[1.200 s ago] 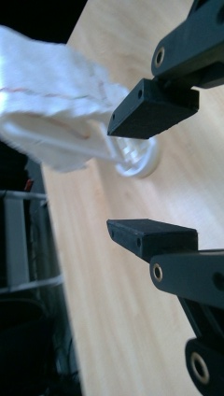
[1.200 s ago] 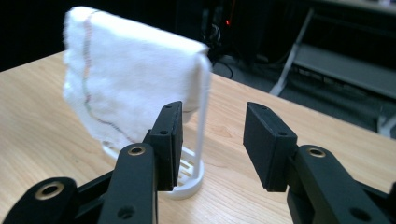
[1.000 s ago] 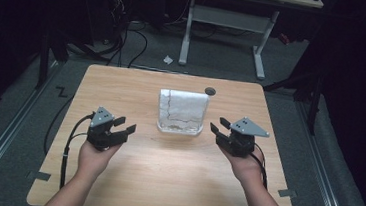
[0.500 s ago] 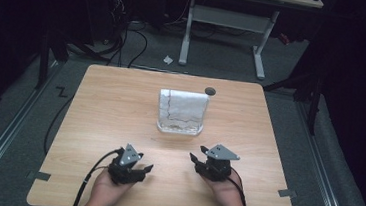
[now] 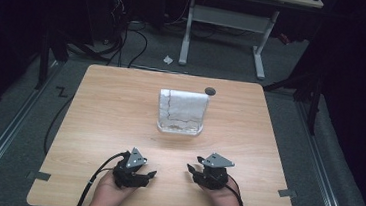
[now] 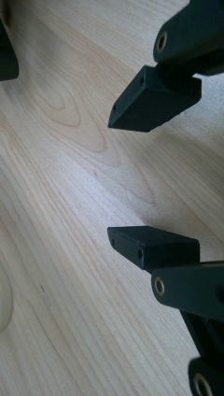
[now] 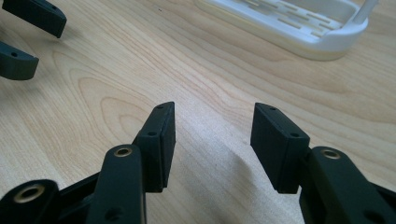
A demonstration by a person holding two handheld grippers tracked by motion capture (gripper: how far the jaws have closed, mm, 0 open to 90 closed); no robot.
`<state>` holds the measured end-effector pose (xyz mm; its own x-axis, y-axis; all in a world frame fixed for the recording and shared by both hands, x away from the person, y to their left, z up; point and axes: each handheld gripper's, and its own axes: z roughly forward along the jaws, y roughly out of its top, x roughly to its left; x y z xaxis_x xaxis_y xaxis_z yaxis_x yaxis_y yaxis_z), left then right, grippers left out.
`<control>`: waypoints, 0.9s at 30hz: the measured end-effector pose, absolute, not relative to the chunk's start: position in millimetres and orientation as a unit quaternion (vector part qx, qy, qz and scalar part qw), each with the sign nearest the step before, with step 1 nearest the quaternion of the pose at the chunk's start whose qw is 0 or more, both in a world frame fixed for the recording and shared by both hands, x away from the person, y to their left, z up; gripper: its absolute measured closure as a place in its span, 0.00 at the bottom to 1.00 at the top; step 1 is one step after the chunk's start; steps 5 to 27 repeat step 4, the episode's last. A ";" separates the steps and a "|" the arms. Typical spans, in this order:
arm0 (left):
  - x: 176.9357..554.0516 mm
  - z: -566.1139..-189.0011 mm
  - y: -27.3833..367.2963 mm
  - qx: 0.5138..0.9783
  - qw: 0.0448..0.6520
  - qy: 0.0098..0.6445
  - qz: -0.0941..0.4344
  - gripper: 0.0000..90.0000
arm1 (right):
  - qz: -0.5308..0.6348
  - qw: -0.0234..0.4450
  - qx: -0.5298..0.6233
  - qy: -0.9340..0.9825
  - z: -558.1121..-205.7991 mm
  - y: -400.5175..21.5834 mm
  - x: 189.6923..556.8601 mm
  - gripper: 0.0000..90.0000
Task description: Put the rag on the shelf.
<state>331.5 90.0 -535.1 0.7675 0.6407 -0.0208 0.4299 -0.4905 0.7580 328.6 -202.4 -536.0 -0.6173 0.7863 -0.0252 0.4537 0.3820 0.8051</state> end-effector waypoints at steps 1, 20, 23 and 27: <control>331.0 -535.0 89.8 0.854 0.395 0.312 0.133 0.46 | 0.400 0.208 0.384 0.806 -536.3 -202.5 328.5 0.56; 331.1 -535.5 88.6 0.852 0.397 0.313 0.134 0.43 | 0.401 0.210 0.383 0.806 -535.7 -203.2 328.2 0.56; 331.1 -535.5 88.6 0.852 0.397 0.313 0.134 0.43 | 0.401 0.210 0.383 0.806 -535.7 -203.2 328.2 0.56; 331.1 -535.5 88.6 0.852 0.397 0.313 0.134 0.43 | 0.401 0.210 0.383 0.806 -535.7 -203.2 328.2 0.56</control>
